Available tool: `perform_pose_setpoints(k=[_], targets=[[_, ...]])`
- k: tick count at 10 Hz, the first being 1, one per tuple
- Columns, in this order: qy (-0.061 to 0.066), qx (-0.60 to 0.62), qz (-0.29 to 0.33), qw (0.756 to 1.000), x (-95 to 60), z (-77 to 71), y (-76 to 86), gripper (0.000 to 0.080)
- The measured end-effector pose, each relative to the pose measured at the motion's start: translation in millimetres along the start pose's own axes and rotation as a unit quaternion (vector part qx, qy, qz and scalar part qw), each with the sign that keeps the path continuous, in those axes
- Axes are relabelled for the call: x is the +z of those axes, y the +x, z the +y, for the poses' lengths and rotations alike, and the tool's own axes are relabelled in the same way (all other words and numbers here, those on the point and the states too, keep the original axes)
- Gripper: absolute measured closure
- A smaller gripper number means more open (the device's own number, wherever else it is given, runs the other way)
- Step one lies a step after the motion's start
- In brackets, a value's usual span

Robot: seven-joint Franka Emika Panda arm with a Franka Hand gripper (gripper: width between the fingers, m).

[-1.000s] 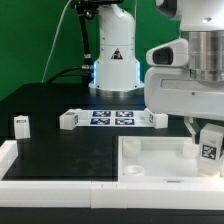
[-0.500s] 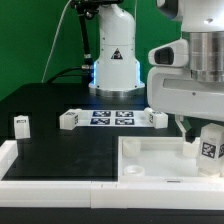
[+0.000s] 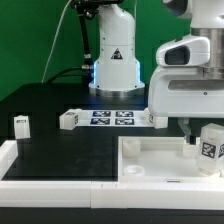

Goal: Assemble one leg

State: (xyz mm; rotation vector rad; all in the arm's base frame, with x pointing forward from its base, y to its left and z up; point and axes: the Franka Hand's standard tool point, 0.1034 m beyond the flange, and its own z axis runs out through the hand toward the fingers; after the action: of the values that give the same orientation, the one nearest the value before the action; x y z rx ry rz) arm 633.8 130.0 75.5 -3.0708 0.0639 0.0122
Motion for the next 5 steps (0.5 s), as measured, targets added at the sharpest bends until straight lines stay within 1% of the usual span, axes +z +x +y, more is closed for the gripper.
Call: perform_pose_setpoints(k=[1, 3, 5], targets=[[-0.001, -0.057, 0.000, 0.998, 0.0, 0.6, 0.2, 0.0150], [-0.002, -0.162, 0.000, 0.987, 0.5, 1.3, 0.1, 0.0150], [-0.007, -0.264, -0.001, 0.965, 0.9, 2.7, 0.1, 0.0150]])
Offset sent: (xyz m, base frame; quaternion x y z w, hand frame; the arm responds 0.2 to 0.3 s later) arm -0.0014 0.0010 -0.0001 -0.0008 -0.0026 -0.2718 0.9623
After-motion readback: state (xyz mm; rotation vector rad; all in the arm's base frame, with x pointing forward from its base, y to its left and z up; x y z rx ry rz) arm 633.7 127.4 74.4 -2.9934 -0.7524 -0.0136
